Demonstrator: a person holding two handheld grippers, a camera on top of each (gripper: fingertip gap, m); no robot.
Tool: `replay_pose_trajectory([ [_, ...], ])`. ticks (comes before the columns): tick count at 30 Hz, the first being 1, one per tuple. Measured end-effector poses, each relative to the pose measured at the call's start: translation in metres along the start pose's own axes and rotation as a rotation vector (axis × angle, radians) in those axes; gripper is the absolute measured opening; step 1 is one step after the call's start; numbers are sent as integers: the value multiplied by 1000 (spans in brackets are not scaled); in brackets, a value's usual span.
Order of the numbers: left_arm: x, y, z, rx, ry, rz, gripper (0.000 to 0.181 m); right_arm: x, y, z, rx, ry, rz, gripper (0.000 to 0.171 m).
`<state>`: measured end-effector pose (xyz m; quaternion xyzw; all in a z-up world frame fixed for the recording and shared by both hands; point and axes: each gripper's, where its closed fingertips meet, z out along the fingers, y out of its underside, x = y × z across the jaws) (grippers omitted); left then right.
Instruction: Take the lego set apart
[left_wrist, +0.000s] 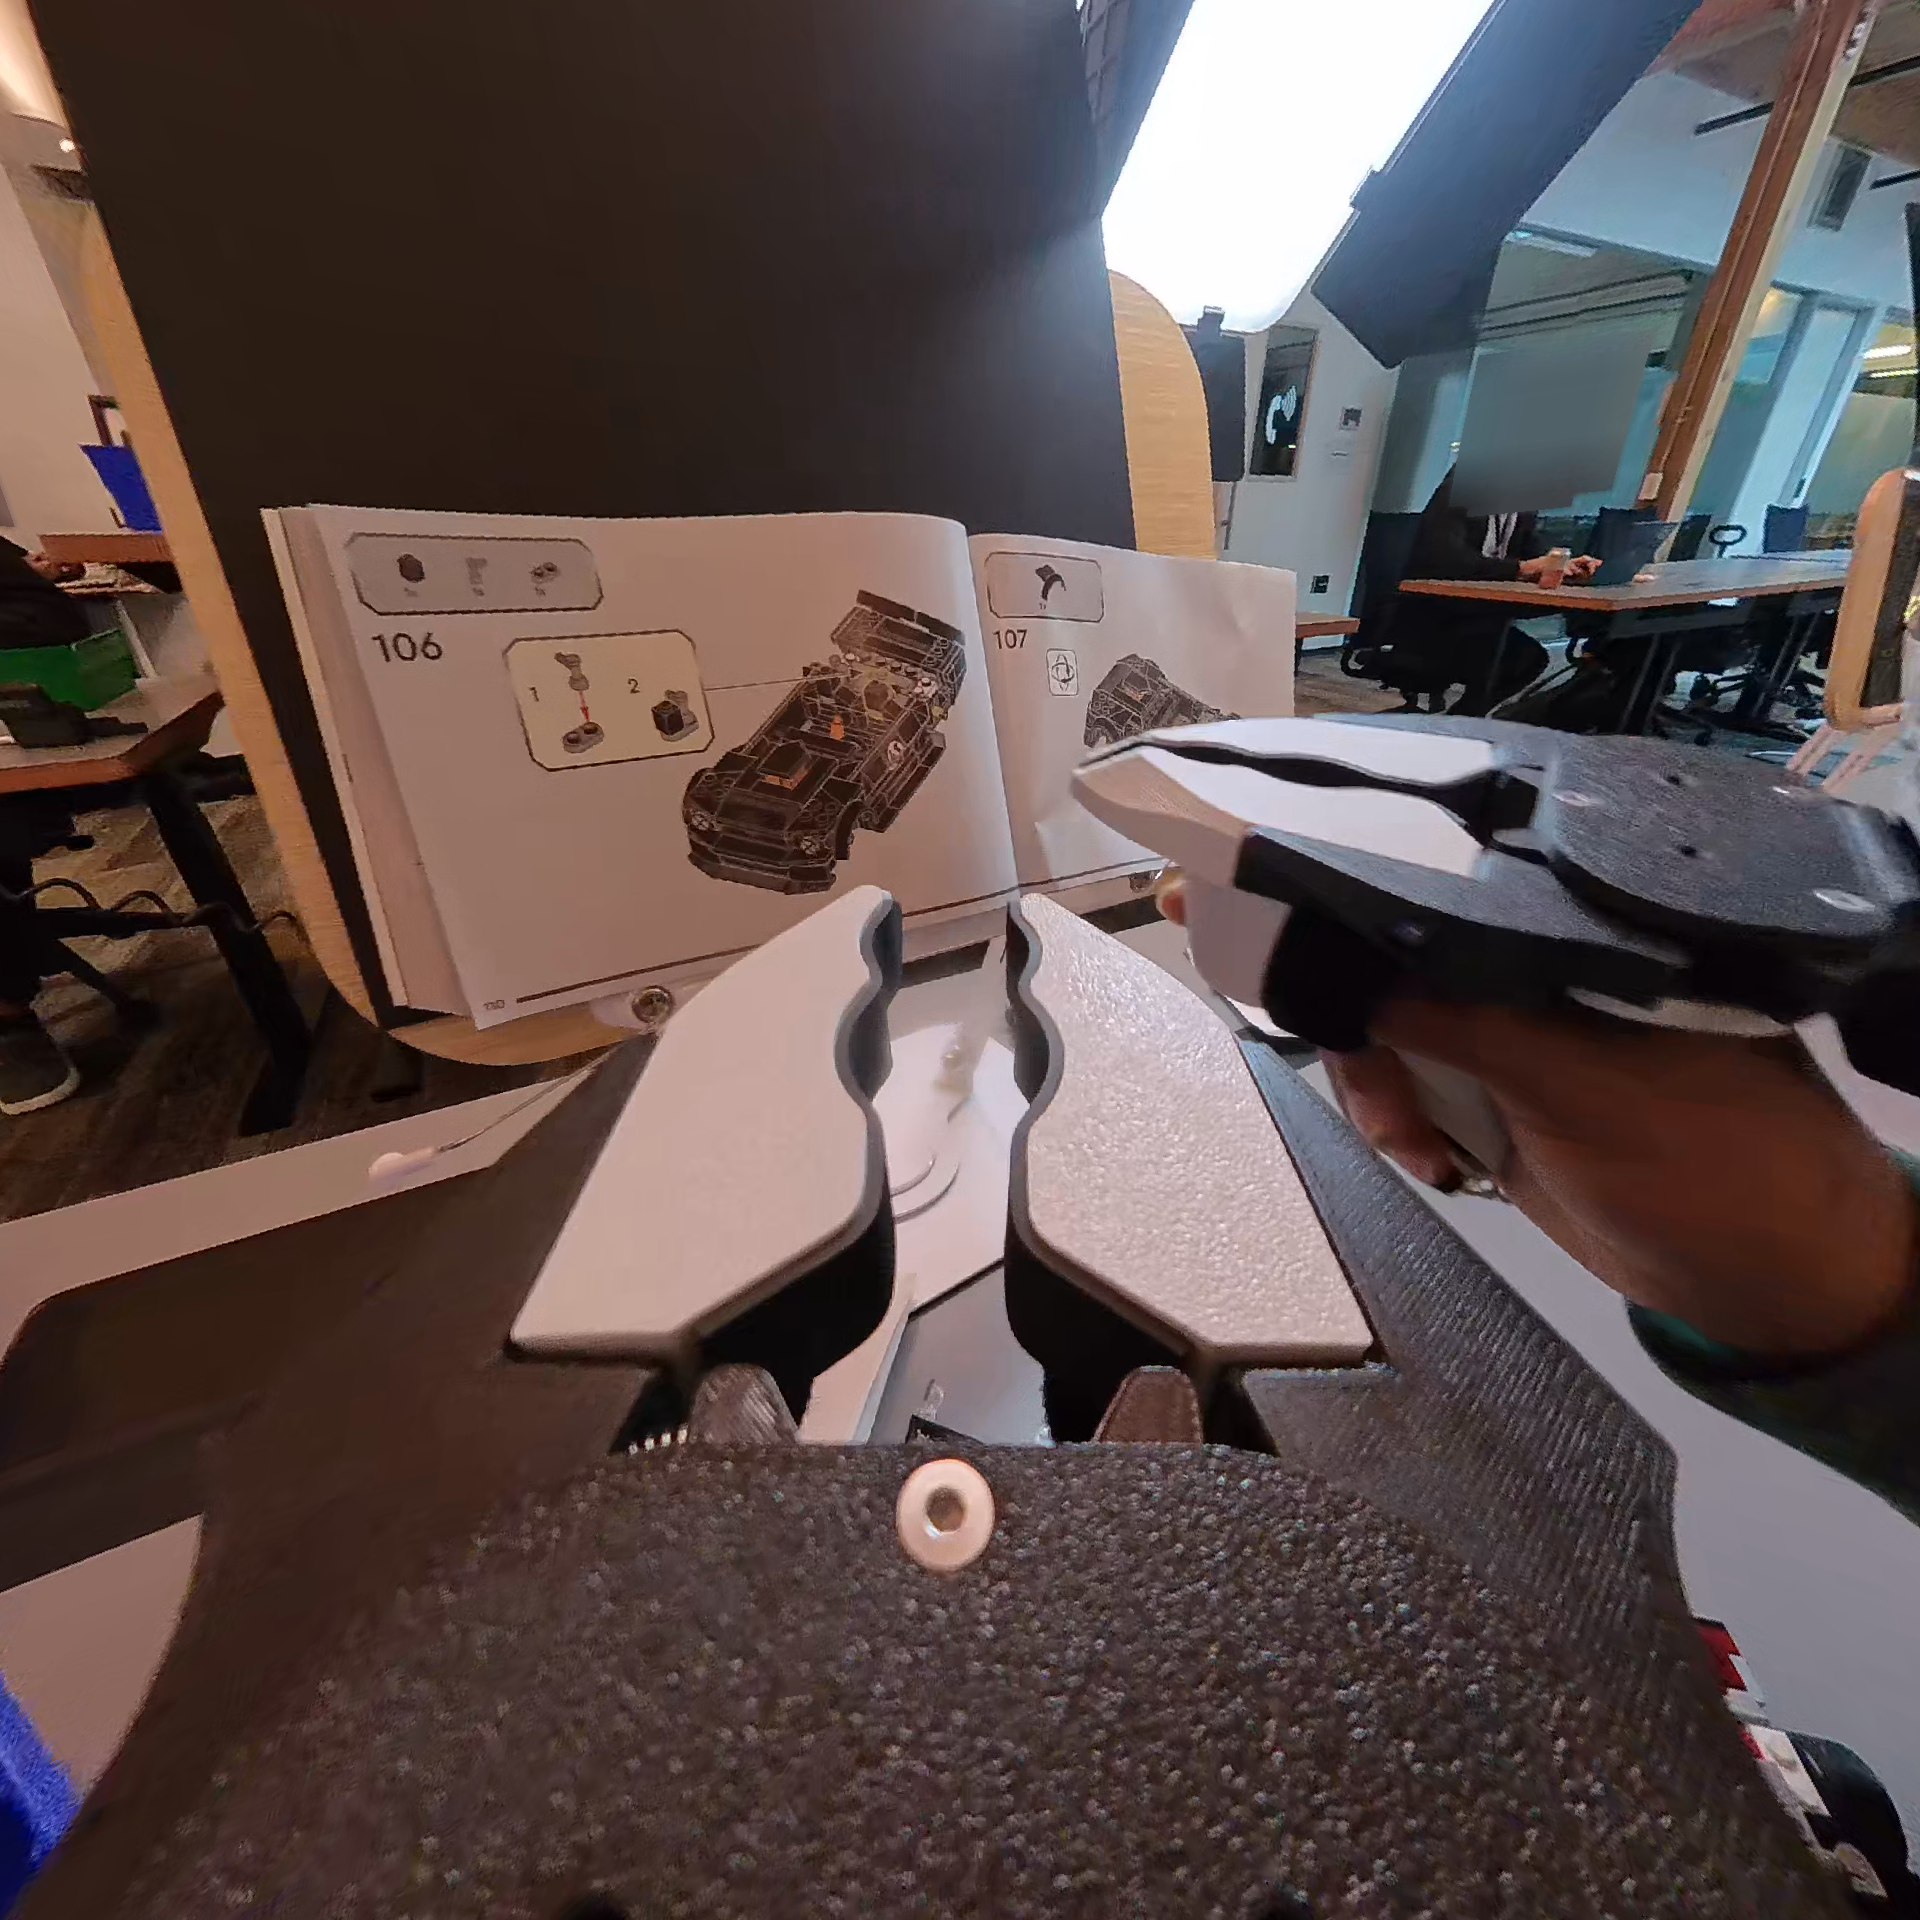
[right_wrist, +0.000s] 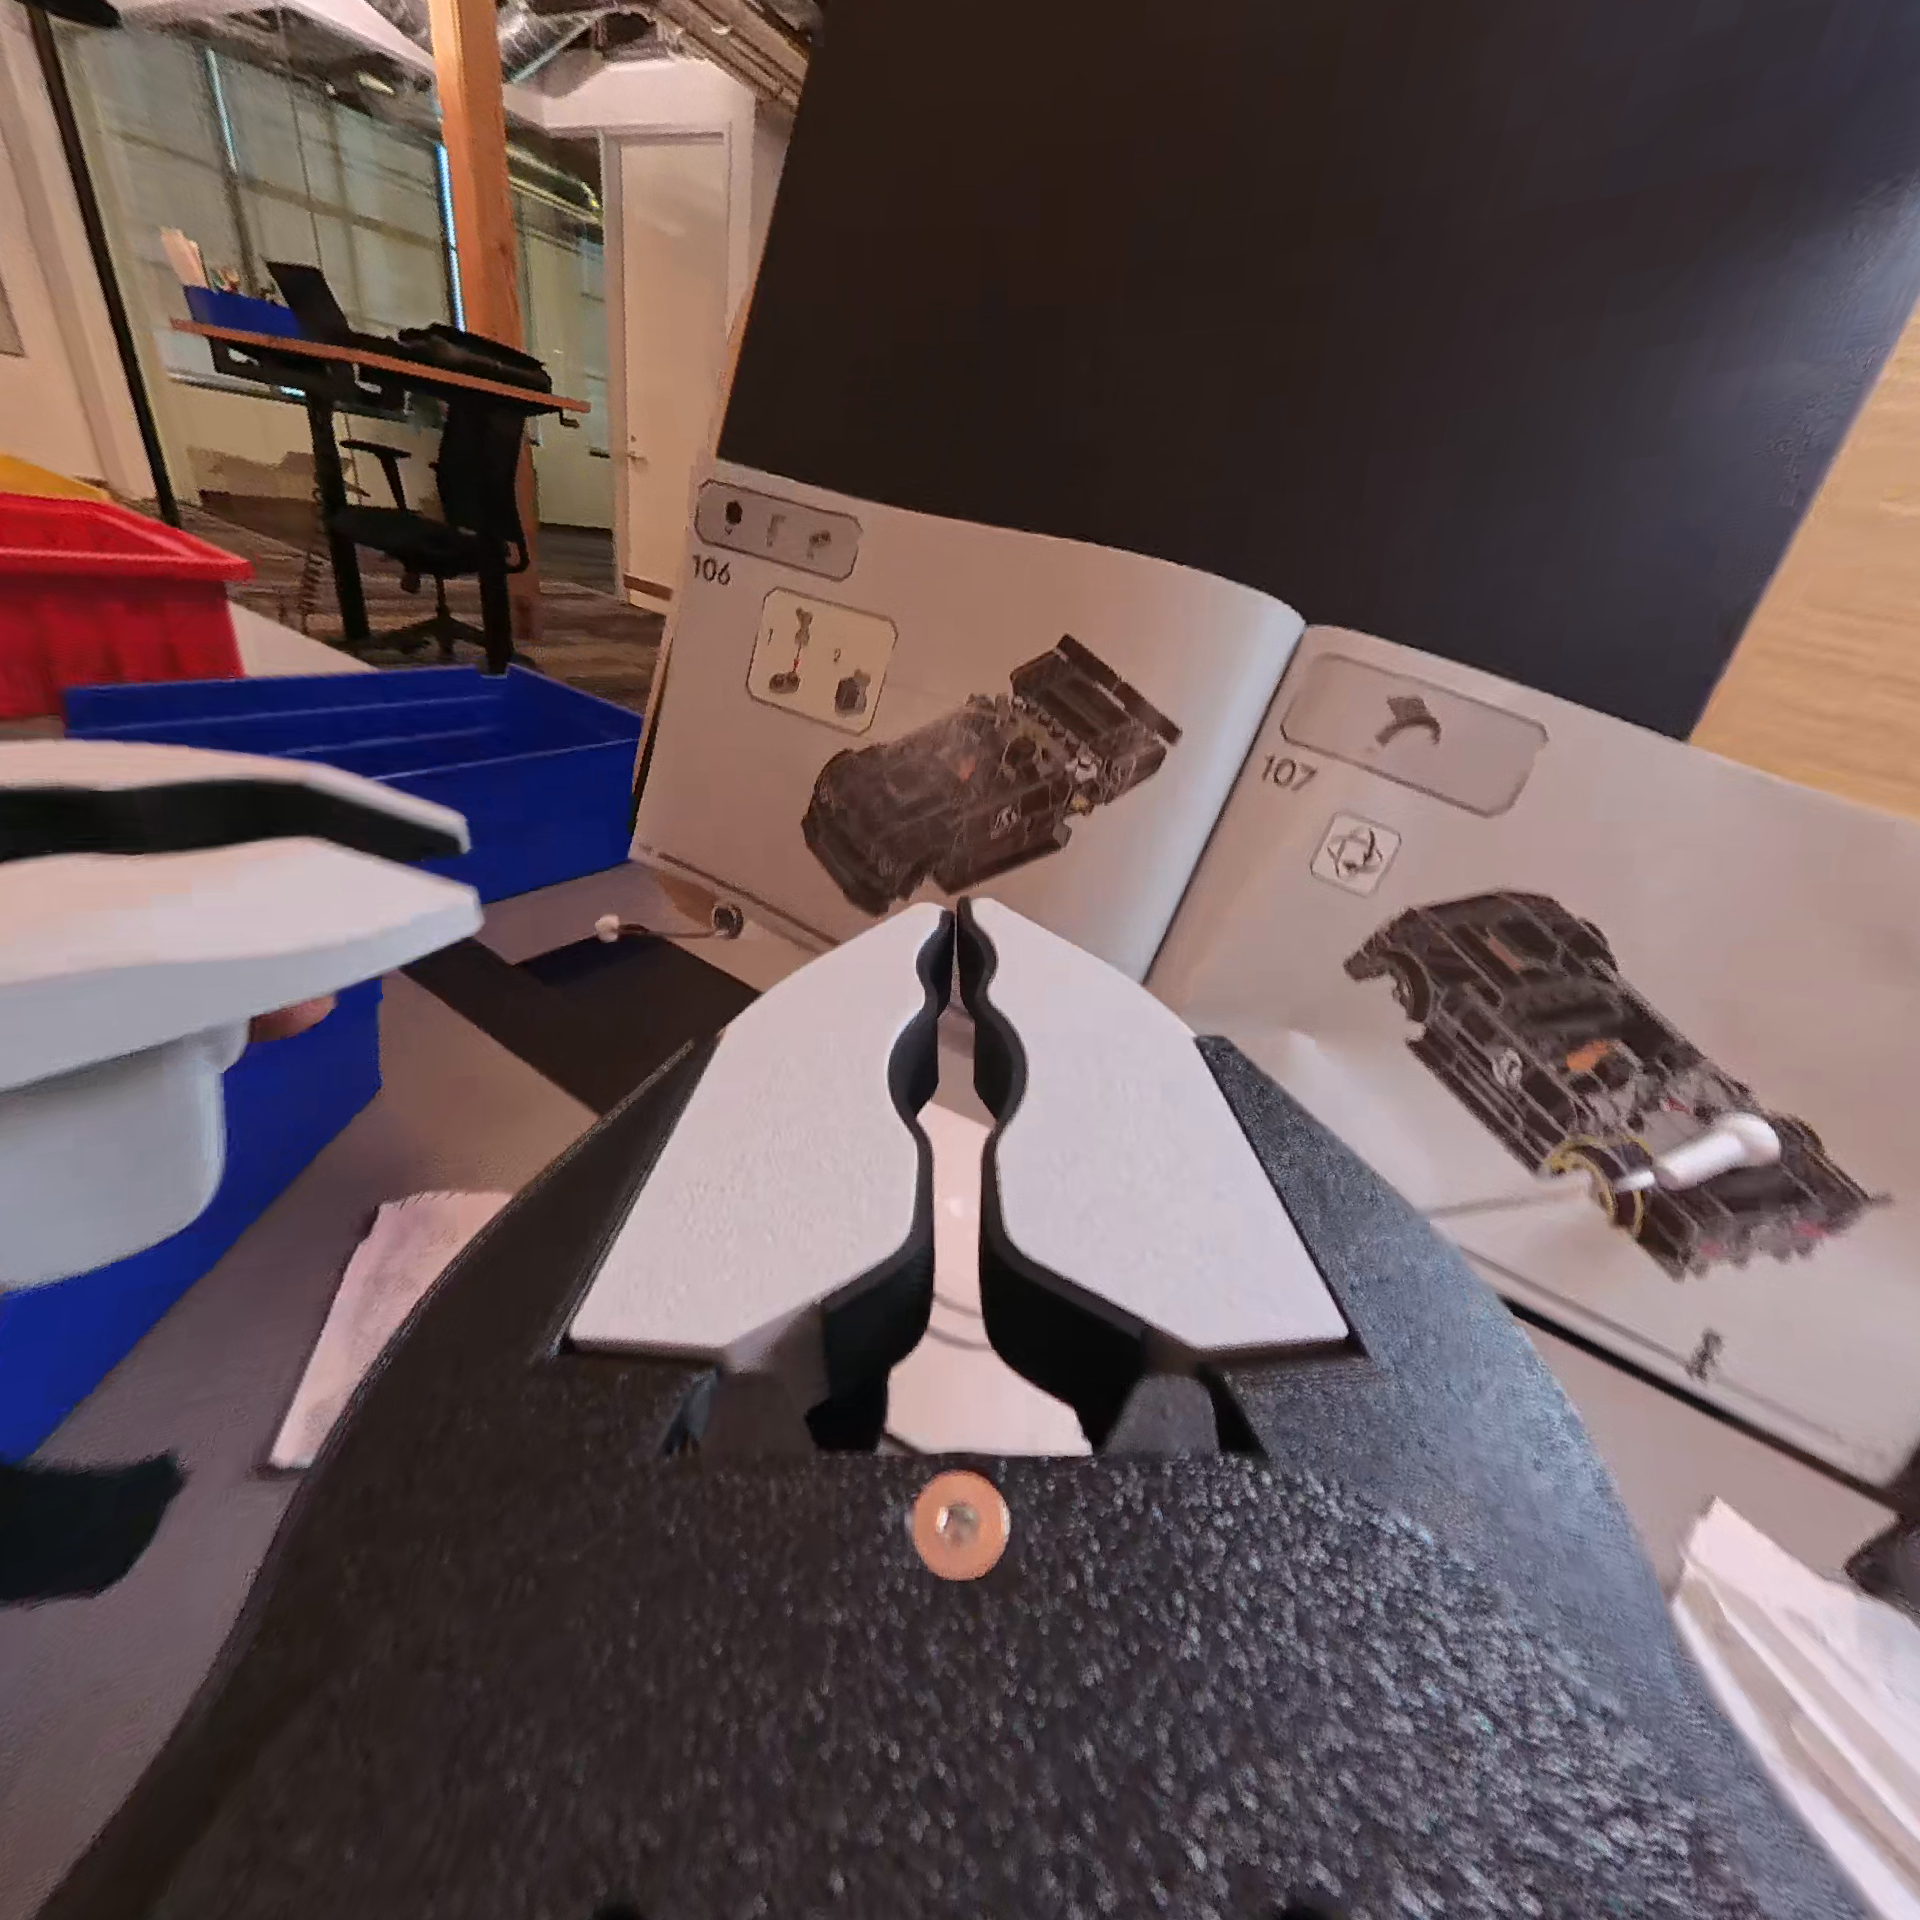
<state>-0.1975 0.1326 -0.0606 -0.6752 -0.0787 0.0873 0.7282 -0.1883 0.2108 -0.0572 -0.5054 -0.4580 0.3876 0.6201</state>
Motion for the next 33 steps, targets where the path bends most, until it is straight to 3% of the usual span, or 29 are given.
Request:
replay_pose_trajectory([
  [7, -13, -4, -4, 8, -16, -4, 19, 9, -1, 50, -16, 13, -23, 0],
  [14, -14, 0, -2, -1, -8, -2, 20, 13, 1, 62, -19, 15, -13, 0],
  [28, -5, -1, -5, -29, 22, 16, 17, 8, -7, 41, -7, -1, -83, 2],
  [33, -1, -2, -7, -36, 46, 15, 18, -1, -6, 19, 2, -53, -118, 11],
])
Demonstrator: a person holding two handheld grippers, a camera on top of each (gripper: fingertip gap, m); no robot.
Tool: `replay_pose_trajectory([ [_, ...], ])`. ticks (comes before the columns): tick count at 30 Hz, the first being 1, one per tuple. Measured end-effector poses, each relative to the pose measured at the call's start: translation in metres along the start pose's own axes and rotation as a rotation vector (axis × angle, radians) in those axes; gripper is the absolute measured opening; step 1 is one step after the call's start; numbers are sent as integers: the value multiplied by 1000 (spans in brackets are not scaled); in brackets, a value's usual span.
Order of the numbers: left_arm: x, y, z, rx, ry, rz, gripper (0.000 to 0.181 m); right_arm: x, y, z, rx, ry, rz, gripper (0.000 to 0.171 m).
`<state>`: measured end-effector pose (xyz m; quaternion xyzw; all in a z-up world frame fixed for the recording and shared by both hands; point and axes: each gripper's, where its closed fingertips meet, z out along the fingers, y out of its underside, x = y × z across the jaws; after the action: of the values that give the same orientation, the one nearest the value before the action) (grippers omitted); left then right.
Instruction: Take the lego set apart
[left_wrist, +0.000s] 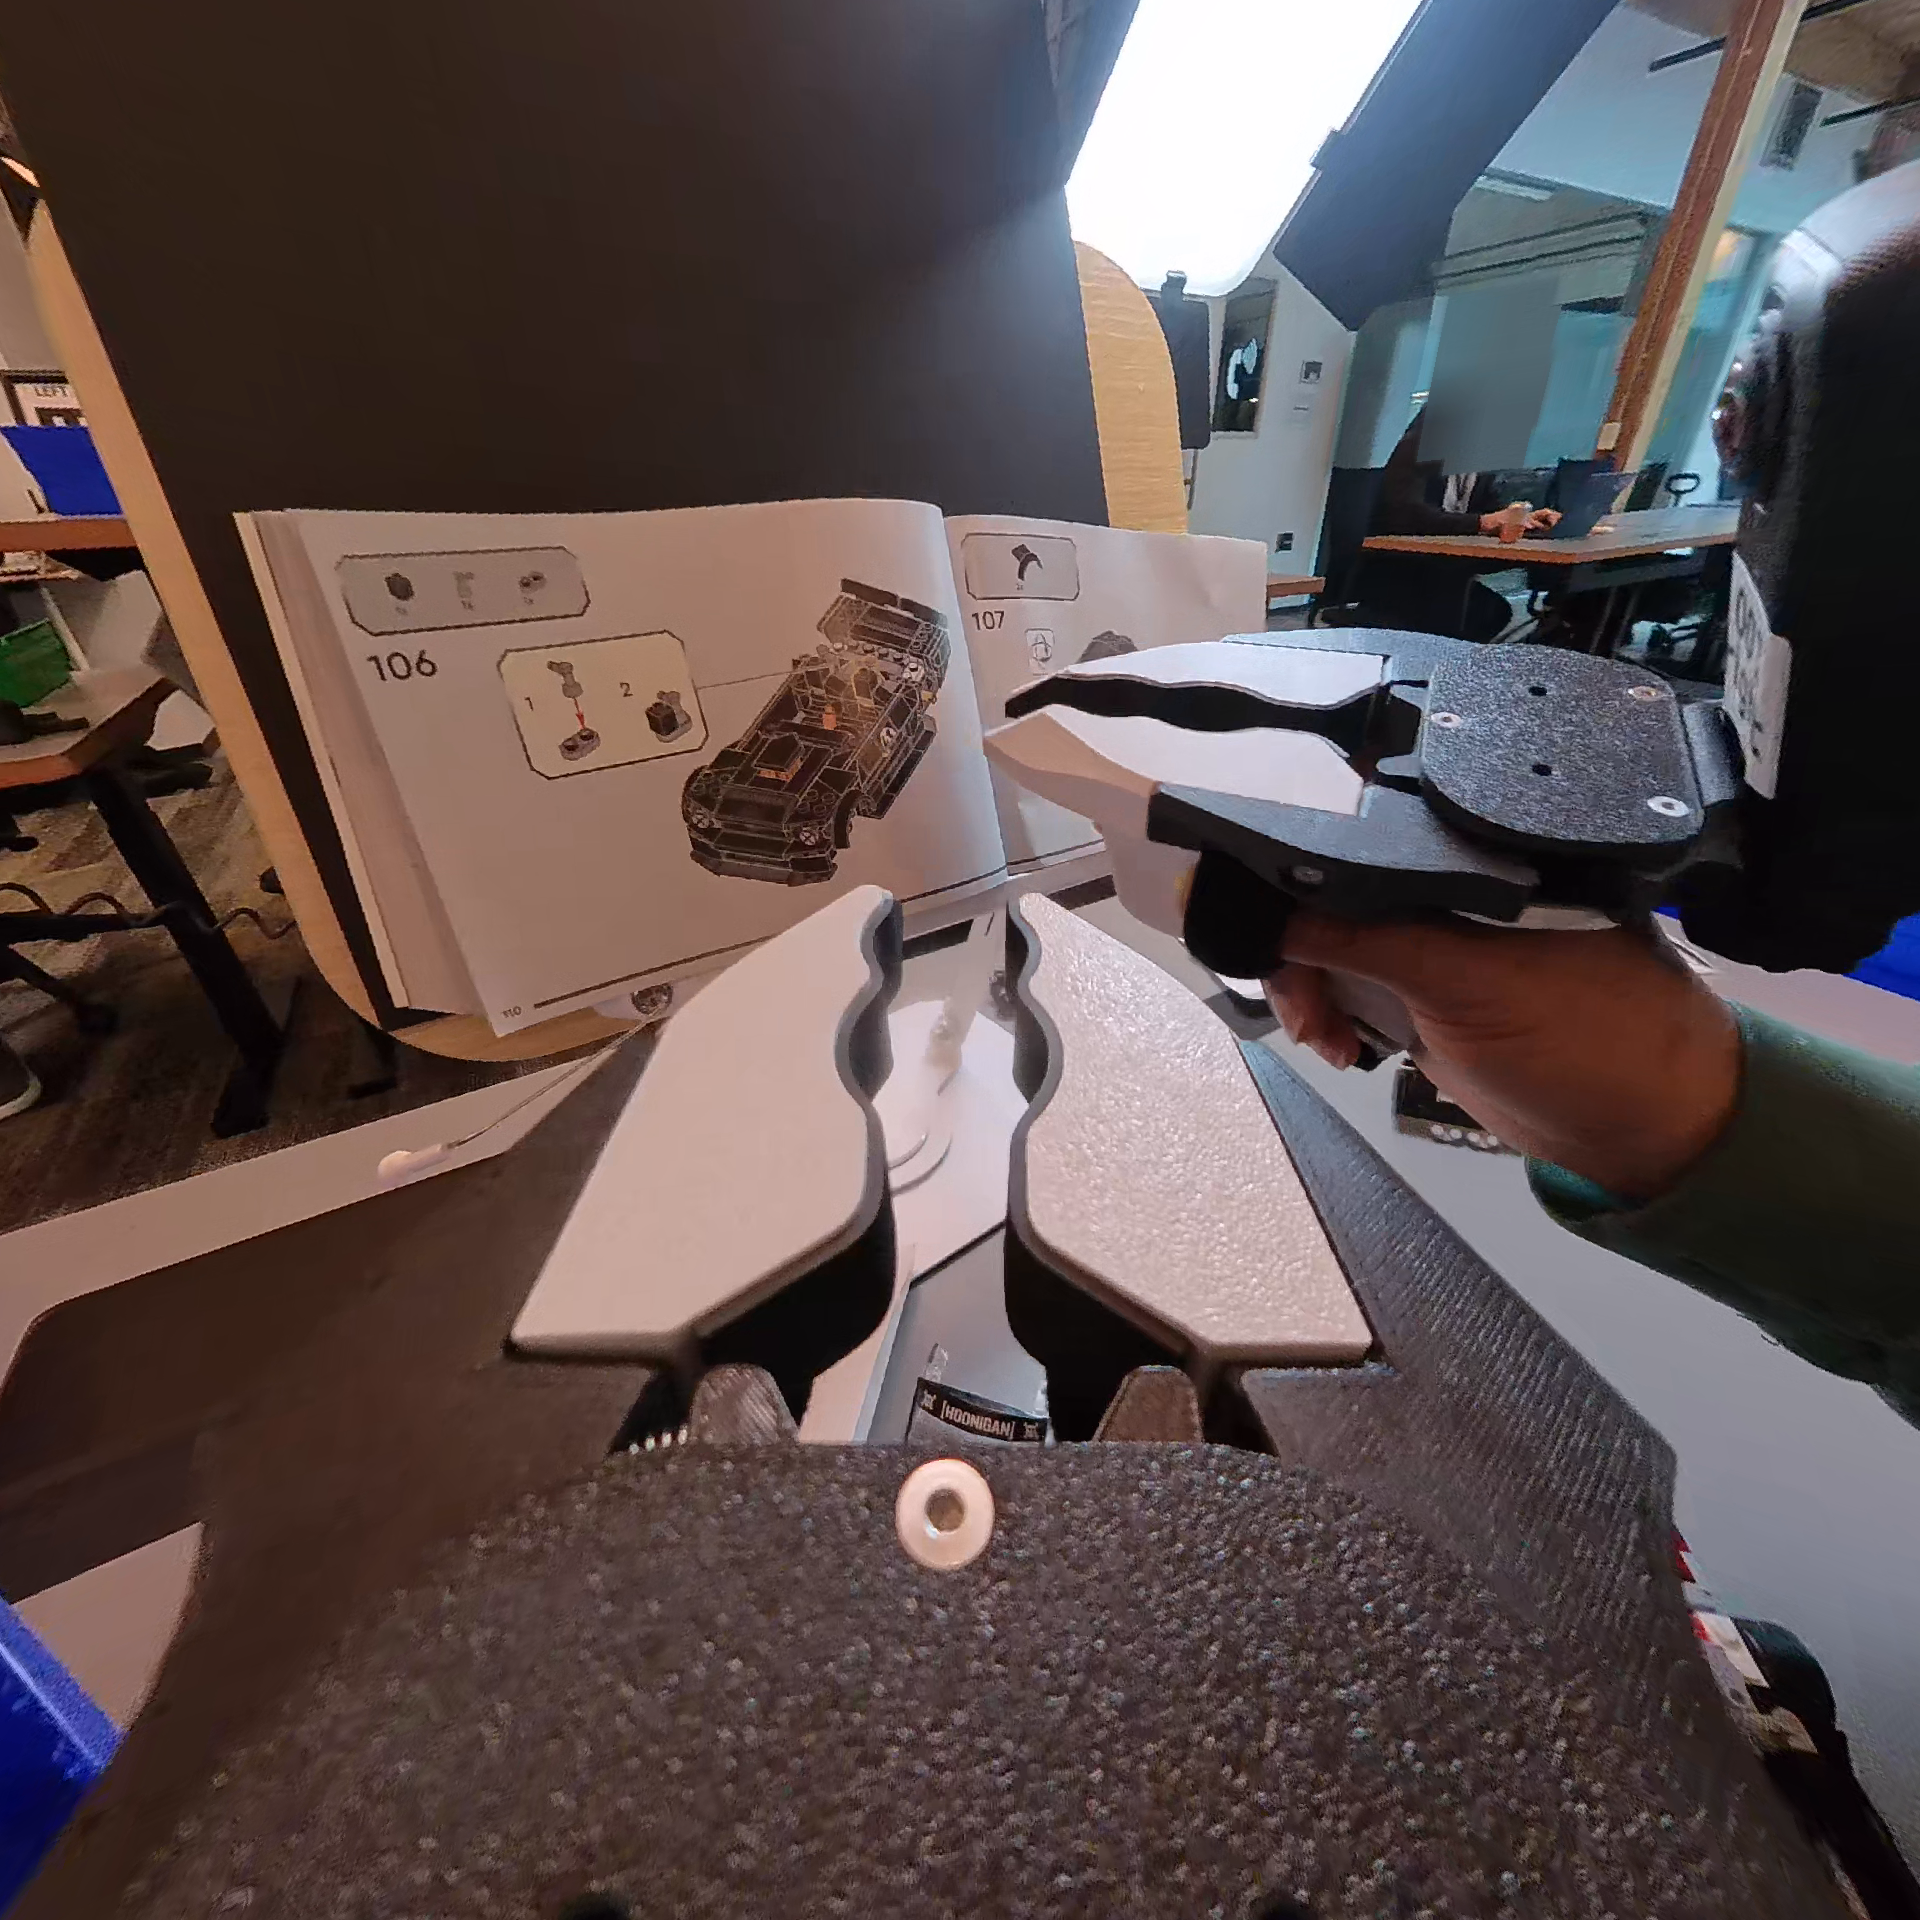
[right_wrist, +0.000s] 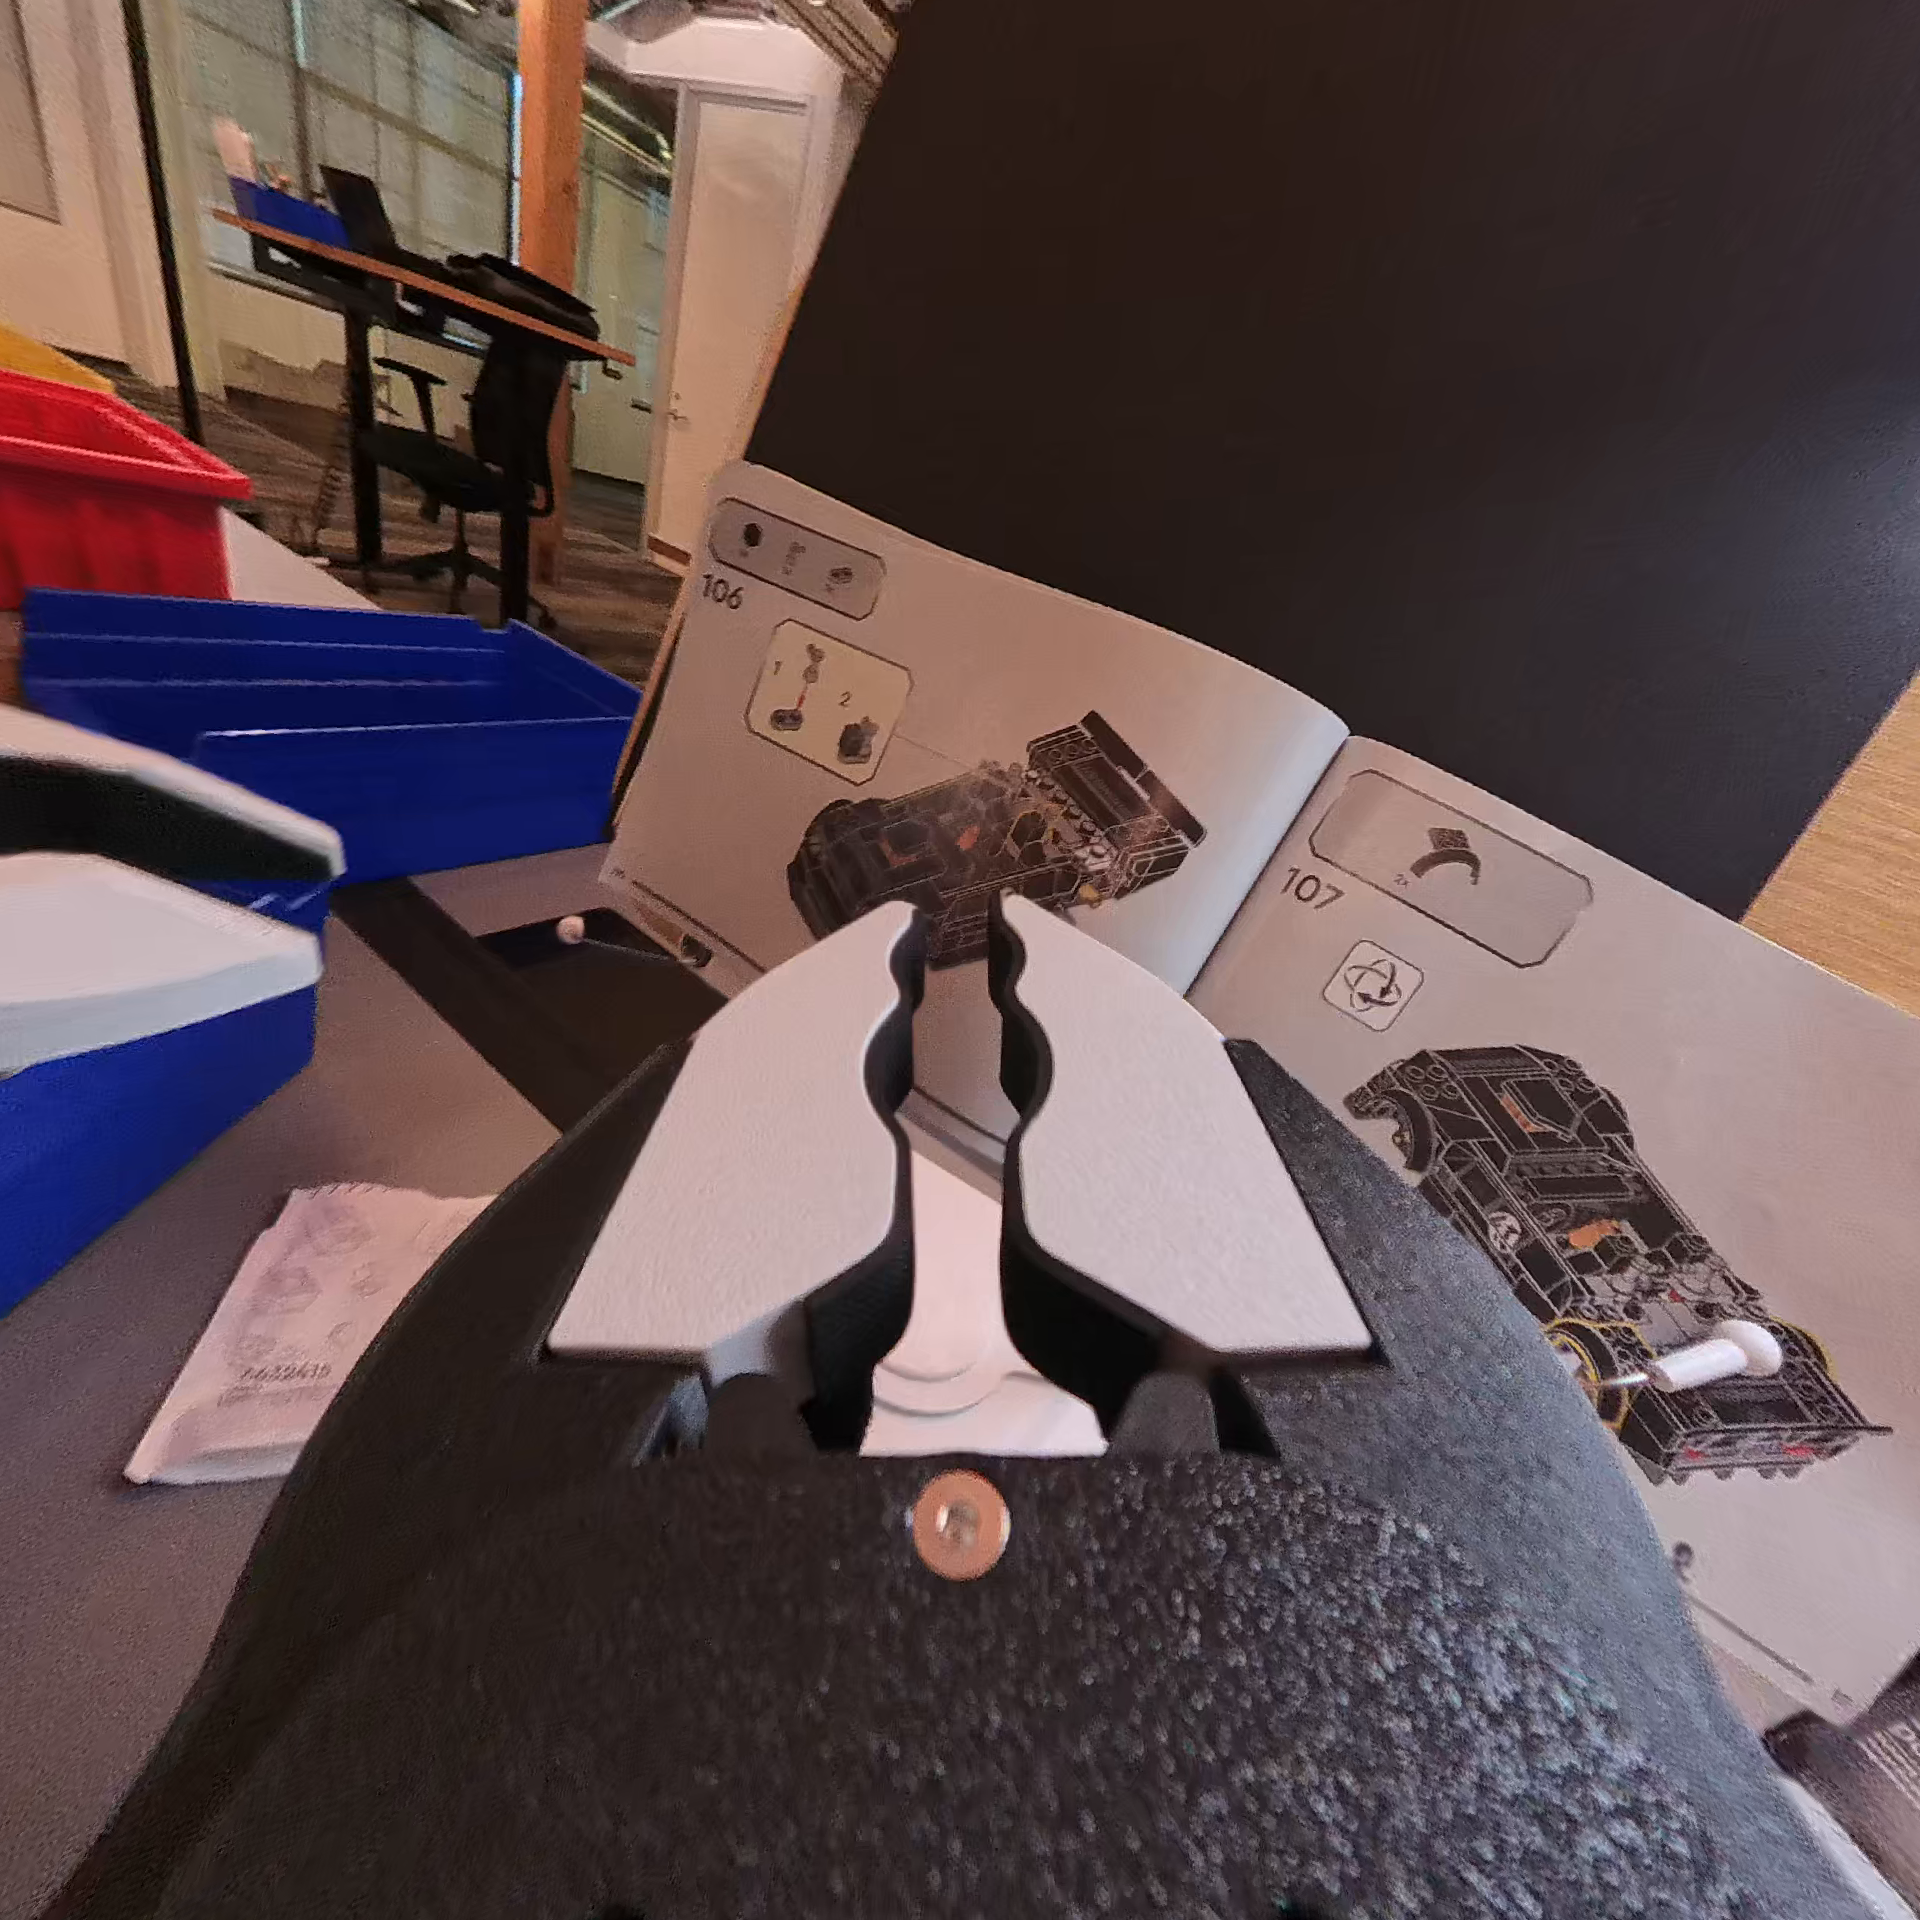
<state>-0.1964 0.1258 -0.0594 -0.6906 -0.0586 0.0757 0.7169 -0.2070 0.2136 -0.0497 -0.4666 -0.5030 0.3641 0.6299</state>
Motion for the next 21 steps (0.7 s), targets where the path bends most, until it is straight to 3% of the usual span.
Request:
replay_pose_trajectory([
  [8, 9, 1, -3, -5, 62, 21, 28, -11, 3, -41, -13, -41, -9, 25],
  [21, 12, 1, -4, 2, 63, 39, 20, -15, 19, -106, -67, -61, -10, 25],
])
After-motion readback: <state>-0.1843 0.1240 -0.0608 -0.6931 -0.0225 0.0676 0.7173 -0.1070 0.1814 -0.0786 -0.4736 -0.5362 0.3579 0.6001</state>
